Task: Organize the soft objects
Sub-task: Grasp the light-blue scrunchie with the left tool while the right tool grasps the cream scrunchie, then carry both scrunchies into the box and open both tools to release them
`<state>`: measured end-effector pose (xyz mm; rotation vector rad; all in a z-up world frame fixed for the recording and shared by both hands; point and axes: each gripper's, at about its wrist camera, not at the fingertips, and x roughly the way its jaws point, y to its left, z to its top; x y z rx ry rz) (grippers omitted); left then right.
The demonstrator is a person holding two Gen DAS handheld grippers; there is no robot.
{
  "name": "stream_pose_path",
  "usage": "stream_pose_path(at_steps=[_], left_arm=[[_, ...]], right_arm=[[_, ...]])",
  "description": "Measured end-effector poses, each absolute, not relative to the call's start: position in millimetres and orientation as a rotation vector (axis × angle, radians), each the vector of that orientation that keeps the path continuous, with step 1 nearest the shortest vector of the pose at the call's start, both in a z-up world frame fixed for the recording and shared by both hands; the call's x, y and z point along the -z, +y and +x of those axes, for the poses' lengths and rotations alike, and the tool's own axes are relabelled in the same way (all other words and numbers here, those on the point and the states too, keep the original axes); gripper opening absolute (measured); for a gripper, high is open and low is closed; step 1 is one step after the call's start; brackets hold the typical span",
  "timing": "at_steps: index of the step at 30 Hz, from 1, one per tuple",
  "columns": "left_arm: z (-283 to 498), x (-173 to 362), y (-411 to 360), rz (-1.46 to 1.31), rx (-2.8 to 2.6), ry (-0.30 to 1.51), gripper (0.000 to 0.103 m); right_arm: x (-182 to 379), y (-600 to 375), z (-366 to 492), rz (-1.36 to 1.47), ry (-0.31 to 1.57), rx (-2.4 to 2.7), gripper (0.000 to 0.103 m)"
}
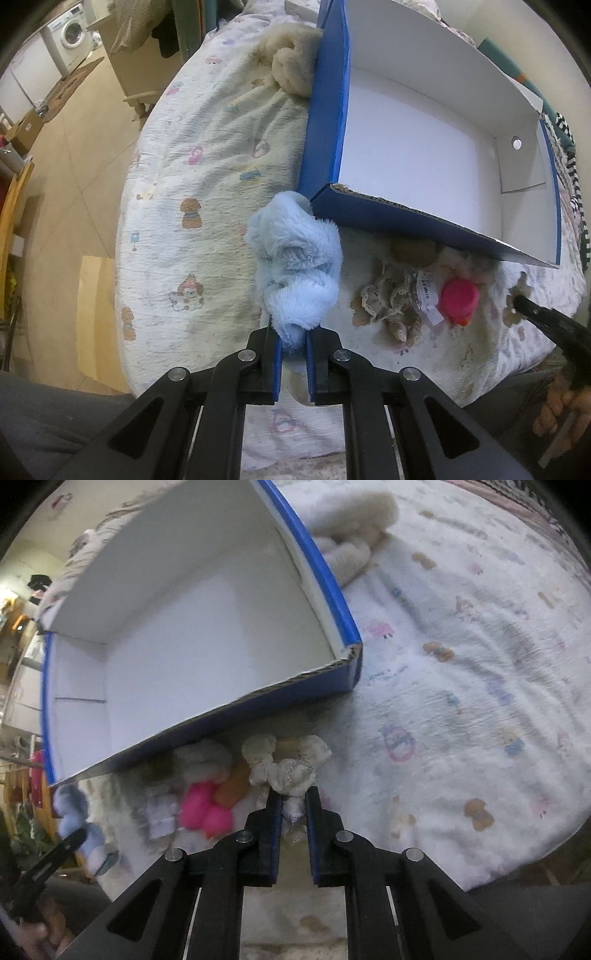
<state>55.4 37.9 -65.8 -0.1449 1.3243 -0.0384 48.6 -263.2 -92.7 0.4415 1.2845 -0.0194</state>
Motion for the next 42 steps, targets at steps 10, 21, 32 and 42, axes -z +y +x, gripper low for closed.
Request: stream_pose_path(at_steps=[10, 21, 32, 42], left_arm=[[52, 63, 35, -0.113, 0.017, 1.308, 0.01], [27, 9, 30, -0.048, 0.009, 1.133, 0.01], [45, -67, 21, -0.027, 0.034, 0.947, 0.01], [107, -81, -12, 0.014, 0.074, 0.907, 0.01]], right_arm=[[72, -242, 26, 0.418, 1.191, -0.089, 0.014], [21, -232, 16, 0.36, 1.023, -0.214, 0.014], [-27, -228, 53, 0.332, 0.914, -0.235, 0.014], [-31, -231, 105, 0.298, 0.9, -0.209, 0.014]])
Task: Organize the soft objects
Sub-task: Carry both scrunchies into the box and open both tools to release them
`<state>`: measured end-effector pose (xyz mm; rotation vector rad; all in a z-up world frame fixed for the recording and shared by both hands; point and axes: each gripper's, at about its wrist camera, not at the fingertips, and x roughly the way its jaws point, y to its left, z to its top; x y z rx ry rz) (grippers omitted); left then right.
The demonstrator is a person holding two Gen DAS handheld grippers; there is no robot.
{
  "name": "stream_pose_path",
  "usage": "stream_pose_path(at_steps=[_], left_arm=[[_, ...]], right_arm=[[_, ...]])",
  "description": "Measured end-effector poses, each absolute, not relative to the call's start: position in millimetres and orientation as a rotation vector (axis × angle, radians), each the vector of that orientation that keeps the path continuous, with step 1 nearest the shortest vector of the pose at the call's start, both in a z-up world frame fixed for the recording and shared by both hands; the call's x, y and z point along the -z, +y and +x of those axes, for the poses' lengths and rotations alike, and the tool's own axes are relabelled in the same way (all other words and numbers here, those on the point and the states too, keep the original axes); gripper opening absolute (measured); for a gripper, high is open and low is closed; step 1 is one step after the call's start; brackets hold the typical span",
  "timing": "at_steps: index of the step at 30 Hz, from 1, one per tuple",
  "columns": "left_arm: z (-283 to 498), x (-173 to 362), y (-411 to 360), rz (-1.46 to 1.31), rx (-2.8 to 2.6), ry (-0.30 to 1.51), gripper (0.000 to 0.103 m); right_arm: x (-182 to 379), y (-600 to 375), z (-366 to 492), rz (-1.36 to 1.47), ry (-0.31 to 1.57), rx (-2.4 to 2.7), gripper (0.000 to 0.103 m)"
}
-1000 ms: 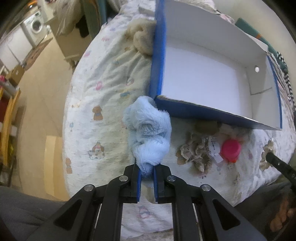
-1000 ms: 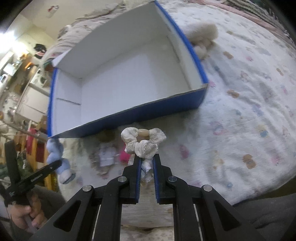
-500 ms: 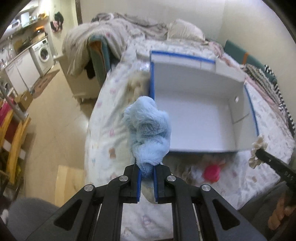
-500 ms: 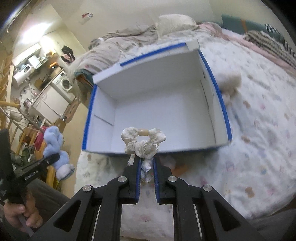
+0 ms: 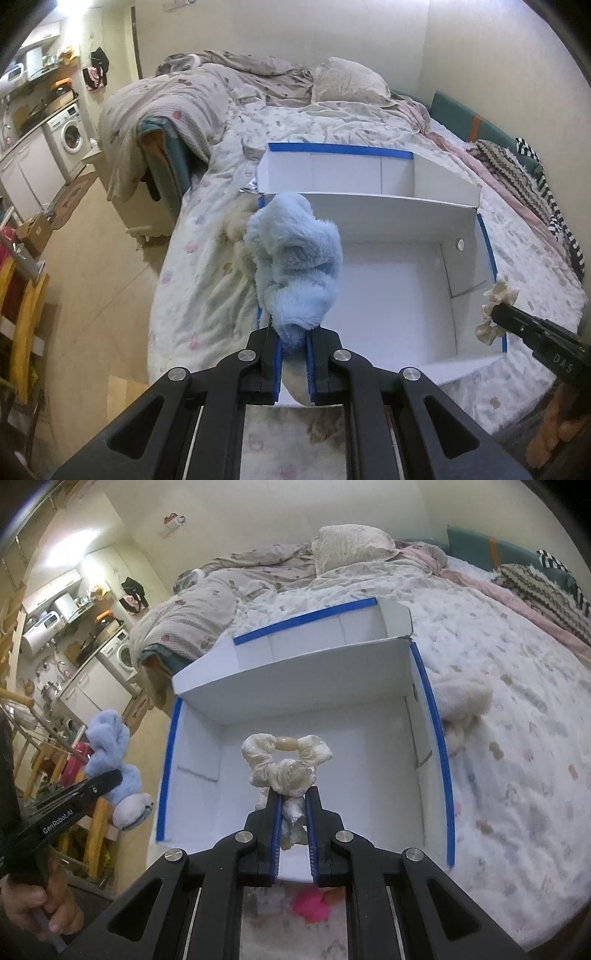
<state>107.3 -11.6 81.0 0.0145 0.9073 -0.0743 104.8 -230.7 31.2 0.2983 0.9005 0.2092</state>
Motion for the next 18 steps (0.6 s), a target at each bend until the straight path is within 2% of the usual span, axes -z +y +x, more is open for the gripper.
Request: stream_pose_path(at_steps=[18], left_arm=[[172, 13, -45, 0.041, 0.112, 0.988, 0.01]], right_arm=[[59, -225, 153, 0.277, 1.061, -0.155, 0.014]])
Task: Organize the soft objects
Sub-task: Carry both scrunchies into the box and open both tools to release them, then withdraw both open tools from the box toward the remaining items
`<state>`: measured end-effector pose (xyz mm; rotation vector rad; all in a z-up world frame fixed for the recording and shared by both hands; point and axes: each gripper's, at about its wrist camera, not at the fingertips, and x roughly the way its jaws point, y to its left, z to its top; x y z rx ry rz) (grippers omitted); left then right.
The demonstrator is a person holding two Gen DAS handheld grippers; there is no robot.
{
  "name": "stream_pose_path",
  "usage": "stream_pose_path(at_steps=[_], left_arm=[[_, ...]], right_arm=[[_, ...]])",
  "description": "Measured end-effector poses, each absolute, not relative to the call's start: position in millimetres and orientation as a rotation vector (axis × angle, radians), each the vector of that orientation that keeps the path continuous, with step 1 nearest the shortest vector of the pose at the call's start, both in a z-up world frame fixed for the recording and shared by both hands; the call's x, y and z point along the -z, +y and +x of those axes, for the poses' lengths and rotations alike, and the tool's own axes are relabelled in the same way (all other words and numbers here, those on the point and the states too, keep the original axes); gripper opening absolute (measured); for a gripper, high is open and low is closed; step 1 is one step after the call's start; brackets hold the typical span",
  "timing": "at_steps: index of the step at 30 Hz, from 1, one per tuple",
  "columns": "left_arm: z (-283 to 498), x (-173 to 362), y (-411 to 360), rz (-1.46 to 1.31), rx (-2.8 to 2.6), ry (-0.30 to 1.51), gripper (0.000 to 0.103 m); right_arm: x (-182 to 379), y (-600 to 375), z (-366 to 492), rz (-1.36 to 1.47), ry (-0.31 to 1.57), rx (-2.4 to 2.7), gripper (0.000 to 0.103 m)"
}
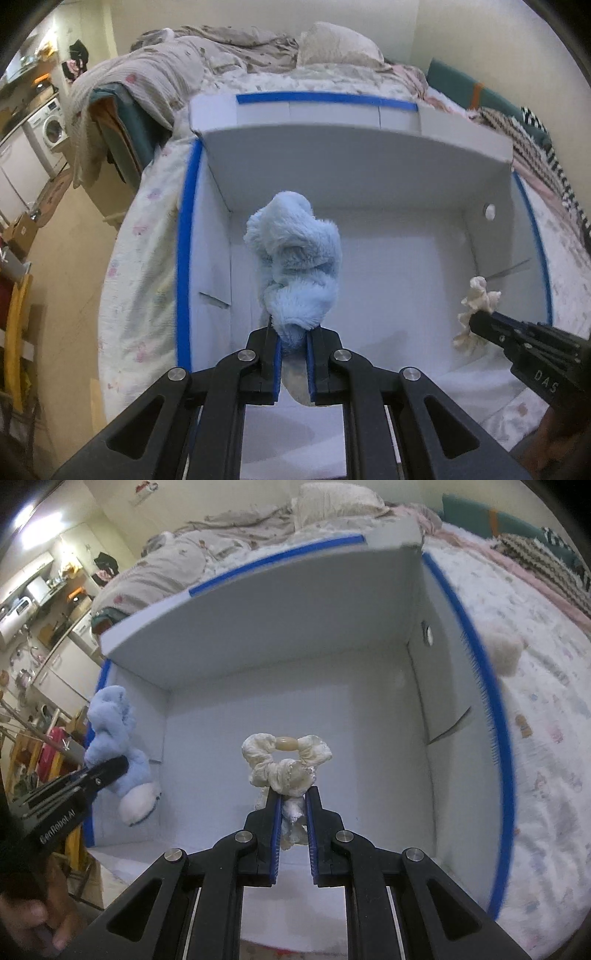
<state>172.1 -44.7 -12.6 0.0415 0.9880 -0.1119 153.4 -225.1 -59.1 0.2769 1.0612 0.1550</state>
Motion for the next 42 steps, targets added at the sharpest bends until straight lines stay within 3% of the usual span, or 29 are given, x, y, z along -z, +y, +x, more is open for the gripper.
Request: stream_pose_path(at_steps=[18, 26, 28, 31, 33, 34, 35, 39, 42], left_arm=[[187, 64, -56, 0.081, 0.098, 1.094, 0.012], [186, 67, -59, 0.096, 0.096, 1.102, 0.018], [186, 66, -60, 0.099, 0.096, 1.098, 0.027], [185, 62, -60, 0.095, 0.107, 1.087, 0.044], [183, 58, -61, 0.085, 0.13, 1.078, 0.054], [181, 56, -63, 0.09, 0.139, 1.072, 0.058], [180, 54, -65, 0.098, 0.141, 1.068, 0.066], [173, 45, -71, 0.14, 0.123, 1.013, 0.068], [173, 42, -69, 0.135, 0.119, 1.008, 0.068]], right_arm=[[88, -215, 164, 0.249, 1.184, -0.159, 0.014], [85, -213, 171, 0.266, 1.172, -0.159, 0.016], [83, -216, 169, 0.278, 1.159, -0.168, 0.018], [77, -217, 167, 0.27, 1.128, -0.164, 0.028], [72, -217, 166, 0.268, 1.107, -0.158, 0.051], [68, -218, 165, 0.267, 1.091, -0.152, 0.071], [64, -219, 164, 0.268, 1.068, -0.15, 0.074], [55, -221, 163, 0.263, 1.029, -0.137, 0.078], [54, -223, 163, 0.285, 1.028, -0.128, 0.096]])
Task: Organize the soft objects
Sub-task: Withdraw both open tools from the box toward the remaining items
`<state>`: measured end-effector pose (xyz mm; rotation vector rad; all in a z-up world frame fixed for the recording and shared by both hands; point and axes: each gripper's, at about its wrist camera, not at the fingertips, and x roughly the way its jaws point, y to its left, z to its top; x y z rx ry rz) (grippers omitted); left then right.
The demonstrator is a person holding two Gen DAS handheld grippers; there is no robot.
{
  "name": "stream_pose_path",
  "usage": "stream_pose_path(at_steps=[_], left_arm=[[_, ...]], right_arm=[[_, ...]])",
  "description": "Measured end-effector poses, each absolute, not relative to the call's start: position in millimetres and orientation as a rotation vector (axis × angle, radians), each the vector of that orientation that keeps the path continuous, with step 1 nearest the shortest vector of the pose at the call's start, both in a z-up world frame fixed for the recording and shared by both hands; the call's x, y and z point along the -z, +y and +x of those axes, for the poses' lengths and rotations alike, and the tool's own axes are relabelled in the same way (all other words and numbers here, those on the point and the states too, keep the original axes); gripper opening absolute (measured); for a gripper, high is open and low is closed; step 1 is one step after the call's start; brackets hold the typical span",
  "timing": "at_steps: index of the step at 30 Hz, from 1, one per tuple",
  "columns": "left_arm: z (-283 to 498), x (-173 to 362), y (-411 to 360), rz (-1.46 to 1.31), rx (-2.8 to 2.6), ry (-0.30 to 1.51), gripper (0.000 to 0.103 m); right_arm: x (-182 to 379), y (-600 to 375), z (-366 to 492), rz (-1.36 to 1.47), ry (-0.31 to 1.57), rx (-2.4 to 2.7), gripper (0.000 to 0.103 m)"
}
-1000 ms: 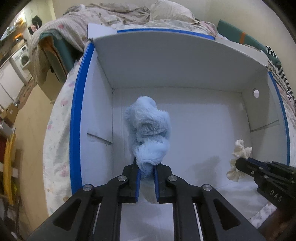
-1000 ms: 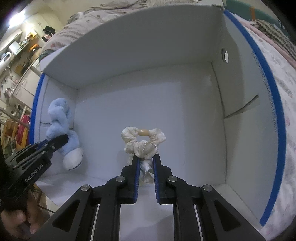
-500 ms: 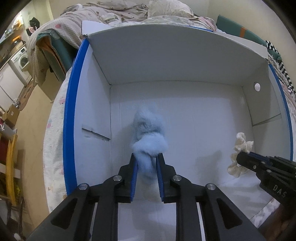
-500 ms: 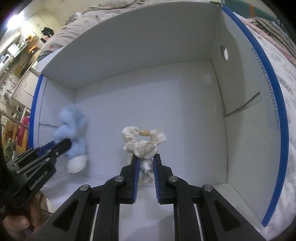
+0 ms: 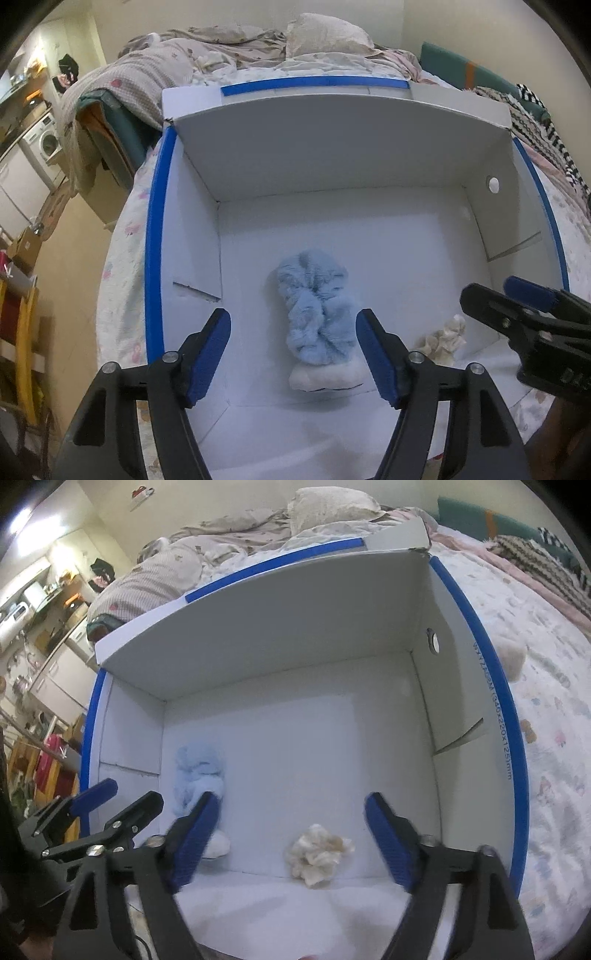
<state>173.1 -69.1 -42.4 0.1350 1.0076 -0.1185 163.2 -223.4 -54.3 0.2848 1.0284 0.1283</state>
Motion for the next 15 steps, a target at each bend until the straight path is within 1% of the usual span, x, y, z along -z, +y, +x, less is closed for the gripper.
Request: stream_pose_path(at_steps=[1, 15], left_arm=[[173, 42, -68, 0.128, 0.112, 1.009, 0.068], [173, 34, -56, 0.097, 0.051, 0.986, 0.068]], right_arm=[[54, -223, 165, 0.284, 1.028, -0.121, 0.103], [48, -226, 160, 0.302, 0.982, -0.109, 0.103]])
